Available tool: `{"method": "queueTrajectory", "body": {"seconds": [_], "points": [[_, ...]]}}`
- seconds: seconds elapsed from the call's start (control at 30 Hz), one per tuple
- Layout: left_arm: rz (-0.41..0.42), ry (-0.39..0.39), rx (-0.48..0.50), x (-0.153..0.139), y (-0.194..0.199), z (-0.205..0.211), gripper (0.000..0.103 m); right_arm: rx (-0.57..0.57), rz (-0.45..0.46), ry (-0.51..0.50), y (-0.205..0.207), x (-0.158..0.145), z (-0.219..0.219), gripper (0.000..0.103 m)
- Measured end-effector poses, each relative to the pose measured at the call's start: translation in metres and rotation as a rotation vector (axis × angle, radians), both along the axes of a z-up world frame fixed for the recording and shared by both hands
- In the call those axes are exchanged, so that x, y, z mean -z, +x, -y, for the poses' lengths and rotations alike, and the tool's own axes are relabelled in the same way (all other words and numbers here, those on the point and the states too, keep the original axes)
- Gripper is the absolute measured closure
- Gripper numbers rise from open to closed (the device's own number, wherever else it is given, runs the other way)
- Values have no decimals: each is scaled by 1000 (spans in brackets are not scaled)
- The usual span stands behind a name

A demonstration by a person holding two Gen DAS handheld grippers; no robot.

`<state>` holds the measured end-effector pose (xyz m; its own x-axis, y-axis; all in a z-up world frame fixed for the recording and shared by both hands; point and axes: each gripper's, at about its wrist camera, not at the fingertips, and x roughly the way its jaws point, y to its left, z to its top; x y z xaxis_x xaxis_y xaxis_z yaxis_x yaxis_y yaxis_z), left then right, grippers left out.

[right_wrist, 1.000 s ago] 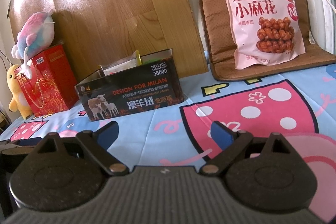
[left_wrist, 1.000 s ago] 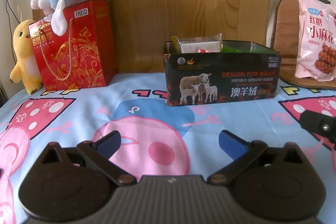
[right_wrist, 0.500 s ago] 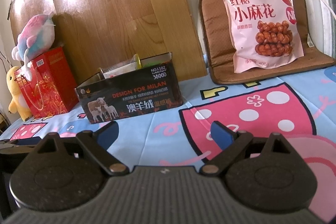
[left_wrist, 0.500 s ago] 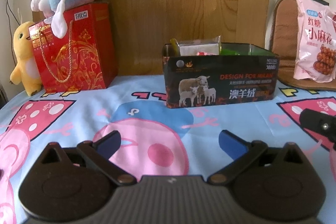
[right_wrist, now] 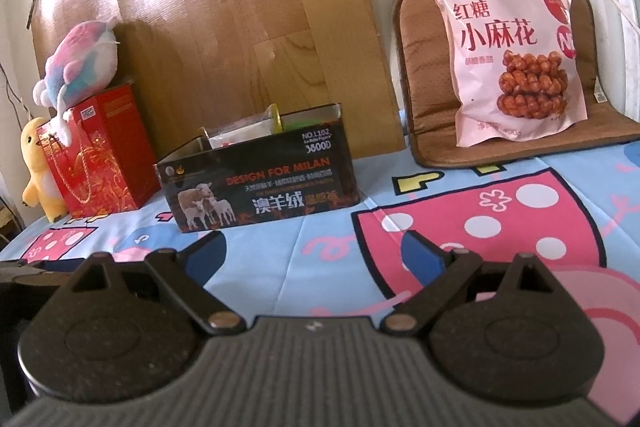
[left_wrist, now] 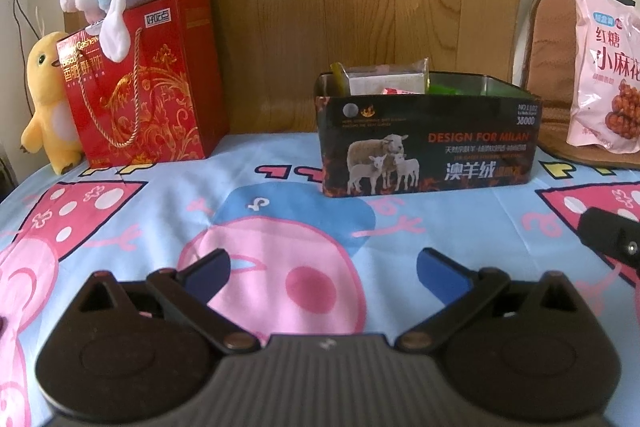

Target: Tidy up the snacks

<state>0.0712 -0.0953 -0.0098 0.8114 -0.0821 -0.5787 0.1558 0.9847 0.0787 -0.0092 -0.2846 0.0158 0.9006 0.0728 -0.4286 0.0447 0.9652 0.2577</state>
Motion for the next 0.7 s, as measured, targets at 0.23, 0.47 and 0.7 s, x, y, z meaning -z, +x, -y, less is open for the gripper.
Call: {"method": "queueTrajectory", "body": {"seconds": [0.23,0.47,0.7], "points": [[5,10,7,0,0,1,0,1,2,2,0,0,0,7],[2,12,9,-1,0,1,0,0,3,2,0,0,0,7],[-1,12,14,-1,-1,1,0,1,5,1,-1,-1,-1,7]]}}
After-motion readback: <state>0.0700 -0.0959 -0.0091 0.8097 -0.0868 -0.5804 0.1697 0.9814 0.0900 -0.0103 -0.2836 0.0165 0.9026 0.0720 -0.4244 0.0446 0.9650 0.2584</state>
